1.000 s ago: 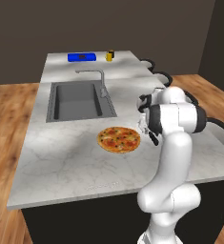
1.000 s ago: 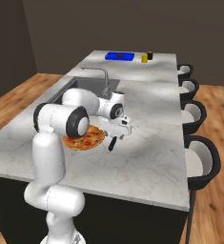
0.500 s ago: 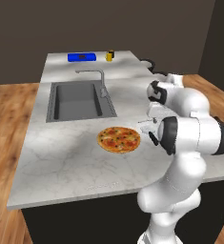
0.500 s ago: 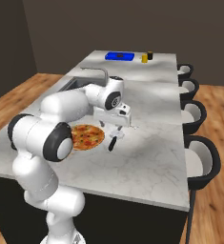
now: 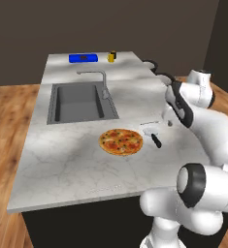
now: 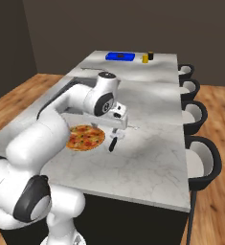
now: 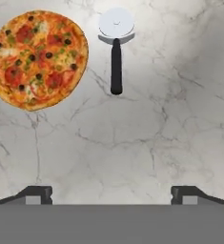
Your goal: Take the pizza cutter from the drawer on the left and place it on the dining counter for cutting.
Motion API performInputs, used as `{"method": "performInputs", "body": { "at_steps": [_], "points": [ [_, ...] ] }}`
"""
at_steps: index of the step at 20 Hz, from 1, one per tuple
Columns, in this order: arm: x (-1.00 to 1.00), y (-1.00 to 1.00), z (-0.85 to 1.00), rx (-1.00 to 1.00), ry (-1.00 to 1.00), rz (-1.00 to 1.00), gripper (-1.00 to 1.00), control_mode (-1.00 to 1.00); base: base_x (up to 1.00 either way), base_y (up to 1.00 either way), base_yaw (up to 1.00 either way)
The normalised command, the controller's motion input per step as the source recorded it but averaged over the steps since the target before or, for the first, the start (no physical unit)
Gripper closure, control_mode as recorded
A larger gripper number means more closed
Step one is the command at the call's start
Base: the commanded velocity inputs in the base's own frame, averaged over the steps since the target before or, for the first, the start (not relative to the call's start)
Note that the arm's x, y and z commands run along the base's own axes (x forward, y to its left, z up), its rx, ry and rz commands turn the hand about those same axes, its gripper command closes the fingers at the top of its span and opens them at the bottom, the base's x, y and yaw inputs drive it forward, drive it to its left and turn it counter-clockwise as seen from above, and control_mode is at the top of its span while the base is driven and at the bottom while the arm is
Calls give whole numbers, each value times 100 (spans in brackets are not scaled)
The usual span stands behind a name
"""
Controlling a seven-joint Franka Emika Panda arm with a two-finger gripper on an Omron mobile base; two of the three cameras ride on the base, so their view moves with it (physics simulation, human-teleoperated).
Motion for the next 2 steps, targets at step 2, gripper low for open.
{"method": "performInputs", "body": {
  "at_steps": [2],
  "points": [
    [-100,0,61,0,-2,0,-100,-100,0,0,0]
  ]
}}
